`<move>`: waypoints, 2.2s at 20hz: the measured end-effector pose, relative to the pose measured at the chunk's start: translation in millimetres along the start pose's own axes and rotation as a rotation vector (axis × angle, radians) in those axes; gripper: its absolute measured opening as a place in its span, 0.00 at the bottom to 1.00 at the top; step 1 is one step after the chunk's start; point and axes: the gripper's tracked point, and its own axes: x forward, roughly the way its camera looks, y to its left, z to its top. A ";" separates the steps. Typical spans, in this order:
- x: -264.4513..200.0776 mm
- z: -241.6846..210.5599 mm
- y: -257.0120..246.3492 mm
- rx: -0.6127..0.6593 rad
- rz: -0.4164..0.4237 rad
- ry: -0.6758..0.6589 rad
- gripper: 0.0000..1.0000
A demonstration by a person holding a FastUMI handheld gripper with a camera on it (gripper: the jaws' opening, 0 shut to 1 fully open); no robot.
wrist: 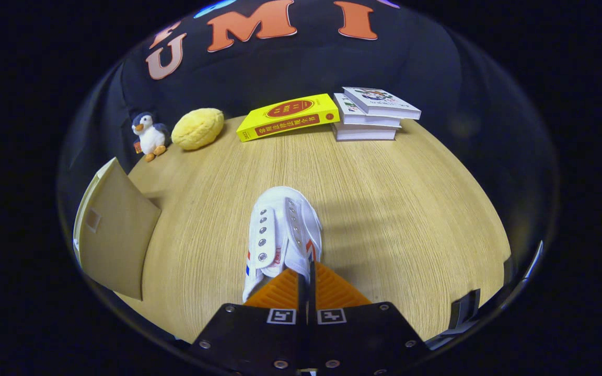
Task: Open the storage box then place both shoes into the box .Put the left shoe in first, then the right shoe, with the right side of both shoes facing outward in a uniform manner.
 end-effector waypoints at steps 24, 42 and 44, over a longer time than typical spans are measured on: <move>5.0 40.9 8.9 0.093 0.041 -0.088 0.00; -115.4 149.1 103.6 0.092 0.147 -0.311 0.00; -132.5 157.1 126.2 0.083 0.168 -0.328 0.00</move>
